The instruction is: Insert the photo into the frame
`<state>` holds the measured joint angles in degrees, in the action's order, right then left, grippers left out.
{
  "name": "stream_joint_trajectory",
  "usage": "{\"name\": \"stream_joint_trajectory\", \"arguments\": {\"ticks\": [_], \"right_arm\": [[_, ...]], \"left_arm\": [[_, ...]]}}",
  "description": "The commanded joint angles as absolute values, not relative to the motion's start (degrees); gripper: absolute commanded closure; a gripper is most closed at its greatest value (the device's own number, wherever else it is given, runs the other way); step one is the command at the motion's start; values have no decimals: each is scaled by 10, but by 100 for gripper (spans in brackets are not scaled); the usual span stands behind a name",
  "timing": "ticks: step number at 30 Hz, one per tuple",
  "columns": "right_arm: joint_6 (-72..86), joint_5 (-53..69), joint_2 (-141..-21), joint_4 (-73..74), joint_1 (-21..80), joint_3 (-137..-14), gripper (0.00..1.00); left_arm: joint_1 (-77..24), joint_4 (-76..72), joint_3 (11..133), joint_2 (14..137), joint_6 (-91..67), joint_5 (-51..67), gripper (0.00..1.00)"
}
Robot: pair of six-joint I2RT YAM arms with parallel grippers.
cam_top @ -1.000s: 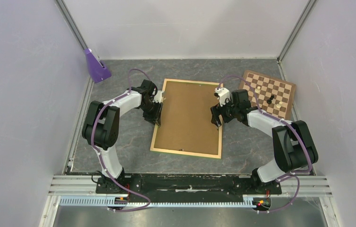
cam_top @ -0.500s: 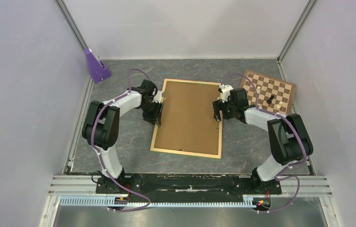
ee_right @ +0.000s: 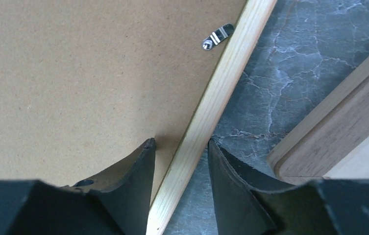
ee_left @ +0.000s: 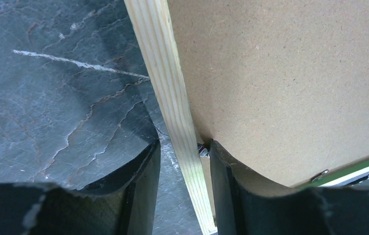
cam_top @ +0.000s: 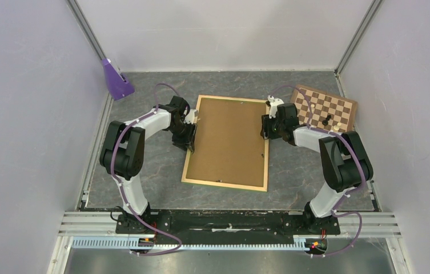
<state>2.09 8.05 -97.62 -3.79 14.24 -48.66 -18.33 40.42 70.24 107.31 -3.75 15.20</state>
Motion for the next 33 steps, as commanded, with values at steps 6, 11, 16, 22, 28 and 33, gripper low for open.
{"name": "stream_joint_trajectory", "arguments": {"ticks": [6,11,16,22,28,33], "right_arm": [[56,54,-988,-87,135,-474,66],[92,47,-982,-110,135,-459,75],[121,36,-974,-141,134,-436,78],[124,35,-974,-148,134,-429,79],[122,43,-975,-149,133,-425,81],[119,49,-976,-149,133,-423,81]], "left_arm": [[-174,395,694,1077,-65,131,53],[-170,396,694,1072,-64,128,53],[-165,394,697,1066,-72,122,52],[-157,385,695,1073,-83,126,52],[-141,380,702,1086,-88,136,51],[-140,376,709,1097,-91,143,51]]}}
